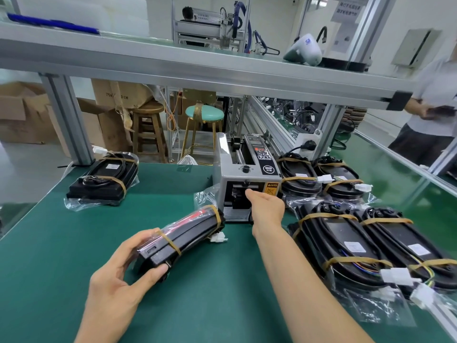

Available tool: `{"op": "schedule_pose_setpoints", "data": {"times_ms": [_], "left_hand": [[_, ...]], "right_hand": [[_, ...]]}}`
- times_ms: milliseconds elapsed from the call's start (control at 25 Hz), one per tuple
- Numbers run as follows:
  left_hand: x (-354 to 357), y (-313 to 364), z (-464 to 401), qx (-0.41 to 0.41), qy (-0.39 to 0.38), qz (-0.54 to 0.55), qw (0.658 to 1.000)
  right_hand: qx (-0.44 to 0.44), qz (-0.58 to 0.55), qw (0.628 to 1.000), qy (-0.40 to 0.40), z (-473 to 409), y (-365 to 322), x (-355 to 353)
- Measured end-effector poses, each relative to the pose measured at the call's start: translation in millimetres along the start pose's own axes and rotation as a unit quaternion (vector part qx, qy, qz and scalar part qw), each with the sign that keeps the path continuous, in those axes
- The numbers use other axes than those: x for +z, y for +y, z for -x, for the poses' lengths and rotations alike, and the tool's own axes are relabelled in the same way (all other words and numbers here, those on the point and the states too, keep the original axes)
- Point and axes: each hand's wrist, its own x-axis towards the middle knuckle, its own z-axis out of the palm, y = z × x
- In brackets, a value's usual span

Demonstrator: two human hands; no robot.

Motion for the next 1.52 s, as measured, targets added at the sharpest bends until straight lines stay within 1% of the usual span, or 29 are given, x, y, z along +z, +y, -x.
{"op": "schedule_pose_setpoints", "data": {"times_ms": [80,160,240,280,320,360,400,440,480,520,640,720,1000,1200,1520], "left_hand": [[0,-3,-3,-0.005,0.004,-0.001,1.0],[-1,-4,-5,-0.01,0.006,-0.004,1.0],[-1,-5,-5,-0.018,0.012,-0.005,1.0],[-1,-4,-4,-0.022,0.015,-0.004,1.0],[2,-2,-4,-0.023,0.017,-0.002,1.0],[4,1,-4,-0.019,0.021,0.0,1.0],[6,3,-3,-0.011,0.026,0.002,1.0],[9,5,-4,-0.005,0.029,0.0,1.0],[10,7,-3,-0.006,0.034,-0.004,0.999],[11,9,-2,-0.01,0.041,-0.007,0.999],[15,14,3,-0.017,0.051,-0.022,0.998],[17,16,7,-0.021,0.054,-0.031,0.998],[21,22,10,-0.043,0.065,-0.041,0.996],[21,22,10,-0.041,0.067,-0.034,0.996],[20,23,9,-0.037,0.067,-0.023,0.997]], "right_hand": [[-0.004,-0.004,0.999,0.032,-5,4,5],[0.003,-0.02,0.999,0.043,-5,2,9],[0.029,-0.038,0.998,0.027,3,-4,7],[0.041,-0.052,0.998,-0.003,12,-8,2],[0.036,-0.06,0.996,-0.058,24,-11,-5],[0.006,-0.055,0.988,-0.143,40,-11,-10],[-0.035,-0.037,0.968,-0.244,59,-9,-14],[-0.067,-0.015,0.939,-0.338,80,-6,-16],[-0.09,0.016,0.912,-0.4,98,0,-14],[-0.11,0.043,0.9,-0.42,113,6,-12],[-0.17,0.118,0.909,-0.361,129,24,-5],[-0.185,0.153,0.913,-0.331,132,28,-3],[-0.182,0.159,0.916,-0.322,137,31,-2],[-0.178,0.16,0.915,-0.326,138,32,-2],[-0.202,0.165,0.917,-0.3,137,36,3]]}}
